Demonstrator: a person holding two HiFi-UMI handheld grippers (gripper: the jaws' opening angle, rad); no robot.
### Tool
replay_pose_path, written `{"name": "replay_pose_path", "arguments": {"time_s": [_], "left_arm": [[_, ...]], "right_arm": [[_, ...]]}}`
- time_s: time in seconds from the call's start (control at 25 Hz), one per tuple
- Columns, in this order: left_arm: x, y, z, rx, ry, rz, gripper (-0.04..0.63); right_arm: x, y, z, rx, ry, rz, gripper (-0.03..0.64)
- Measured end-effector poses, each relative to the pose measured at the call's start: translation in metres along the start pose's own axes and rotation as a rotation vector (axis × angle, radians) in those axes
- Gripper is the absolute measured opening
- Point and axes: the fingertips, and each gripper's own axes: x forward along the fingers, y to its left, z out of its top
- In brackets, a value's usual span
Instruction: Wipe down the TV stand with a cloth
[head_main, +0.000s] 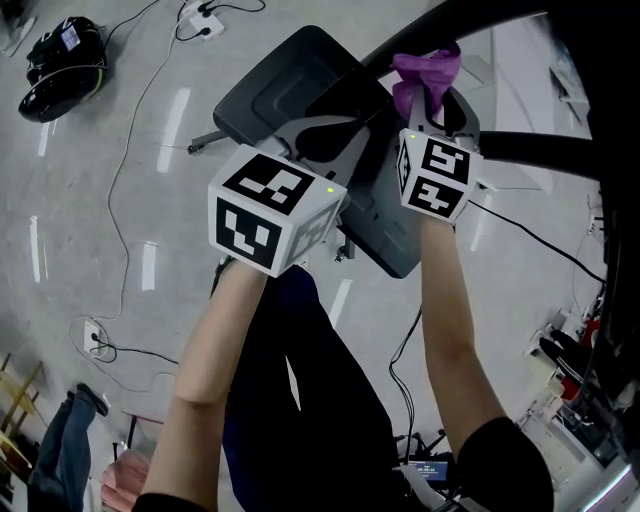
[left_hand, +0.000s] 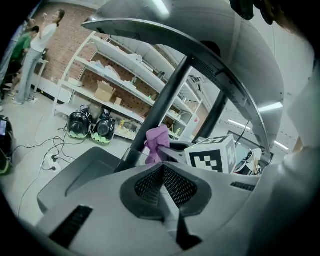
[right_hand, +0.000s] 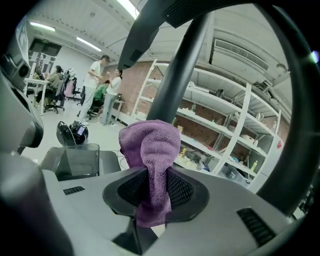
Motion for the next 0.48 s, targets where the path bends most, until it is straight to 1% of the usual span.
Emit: {"name": "replay_pose_path", "arguments": {"time_s": [0.08,0.16,0.28,0.4,0.48], "left_arm": [[0.000,-0.004,0.000,0.007,0.003,-0.005,0.008],[0.001,-0.011,0.000,0.012,0.004,-0.013,0.008],[0.003,-0.022,0.005,0.027,0.005,-0.030,0.008],[0.005,-0.030,0.009,0.035,-0.001,-0.043,0.008],[0.006,-0.035,0.012,0.038,-0.006,-0.052,0.008]], "right_arm": [[-0.013,-0.007,0.010,-0.030,-0.022,-0.031,0.106],[-0.027,-0.012,0.023,-0.107,-0.050,-0.065,0.106],[-0.045,-0.023,0.042,-0.283,-0.082,-0.120,0.106],[-0.062,-0.036,0.060,-0.481,-0.087,-0.188,0.106],[-0.073,-0.045,0.073,-0.572,-0.088,-0.228,0.106]]}}
